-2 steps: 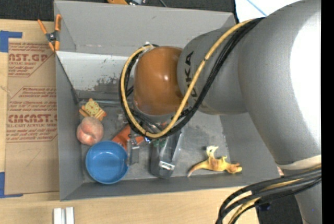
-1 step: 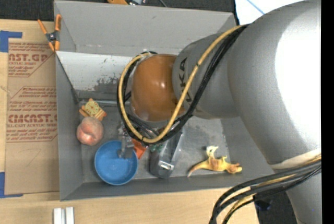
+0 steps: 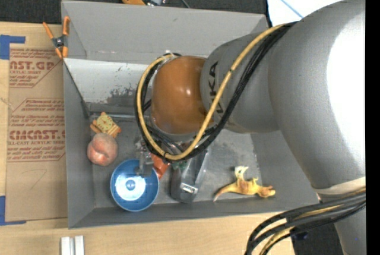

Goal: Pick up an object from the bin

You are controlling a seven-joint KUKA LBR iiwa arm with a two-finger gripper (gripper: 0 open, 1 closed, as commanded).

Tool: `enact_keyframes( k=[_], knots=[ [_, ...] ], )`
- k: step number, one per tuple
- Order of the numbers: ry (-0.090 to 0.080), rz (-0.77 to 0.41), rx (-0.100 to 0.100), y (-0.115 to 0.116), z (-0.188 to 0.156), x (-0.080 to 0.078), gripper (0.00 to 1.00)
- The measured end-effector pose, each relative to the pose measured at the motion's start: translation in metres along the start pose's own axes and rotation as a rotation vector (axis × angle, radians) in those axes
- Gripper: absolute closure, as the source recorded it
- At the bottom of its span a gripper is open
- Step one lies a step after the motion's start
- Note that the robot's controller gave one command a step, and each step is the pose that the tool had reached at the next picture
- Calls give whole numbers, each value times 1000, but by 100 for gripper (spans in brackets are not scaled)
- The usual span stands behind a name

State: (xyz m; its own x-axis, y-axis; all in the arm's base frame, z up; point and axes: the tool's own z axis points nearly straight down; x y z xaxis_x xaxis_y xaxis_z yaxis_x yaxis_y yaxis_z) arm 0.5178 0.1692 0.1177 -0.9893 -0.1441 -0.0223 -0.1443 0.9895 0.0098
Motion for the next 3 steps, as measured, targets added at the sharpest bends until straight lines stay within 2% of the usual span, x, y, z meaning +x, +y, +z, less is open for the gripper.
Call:
enact_keyframes(
  k=[1,2,3],
  knots=[
    [4,44,-2,-28,45,9,100],
    [15,39,0,-26,24,10,100],
    [7,-5,-4,-35,-6,2,100]
  ],
)
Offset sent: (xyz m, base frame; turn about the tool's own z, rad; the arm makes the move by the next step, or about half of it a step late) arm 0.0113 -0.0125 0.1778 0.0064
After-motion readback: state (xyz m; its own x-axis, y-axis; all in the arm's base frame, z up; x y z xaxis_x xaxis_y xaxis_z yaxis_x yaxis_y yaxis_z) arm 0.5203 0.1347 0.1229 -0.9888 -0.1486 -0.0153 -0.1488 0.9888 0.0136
